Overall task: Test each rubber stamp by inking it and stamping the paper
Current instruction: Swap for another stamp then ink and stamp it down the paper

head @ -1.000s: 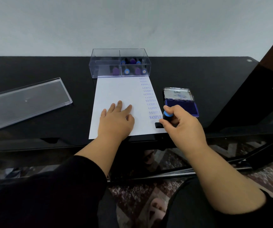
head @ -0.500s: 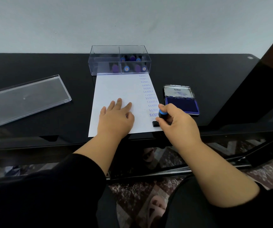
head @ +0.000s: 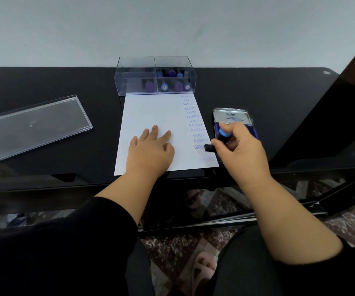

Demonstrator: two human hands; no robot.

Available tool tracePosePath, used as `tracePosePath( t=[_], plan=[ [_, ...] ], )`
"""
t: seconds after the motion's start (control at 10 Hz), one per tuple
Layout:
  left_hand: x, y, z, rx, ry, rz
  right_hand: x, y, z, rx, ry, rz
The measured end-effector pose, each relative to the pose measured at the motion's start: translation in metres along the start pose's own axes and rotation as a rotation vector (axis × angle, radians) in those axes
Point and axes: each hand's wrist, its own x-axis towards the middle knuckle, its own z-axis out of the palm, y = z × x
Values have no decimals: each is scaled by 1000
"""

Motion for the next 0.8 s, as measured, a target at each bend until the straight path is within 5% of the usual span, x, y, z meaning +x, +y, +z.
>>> tracePosePath(
  t=[0.8],
  plan=[
    [0,2,-1,8,-11,-15,23,19,-14,111,146,93]
  ],
)
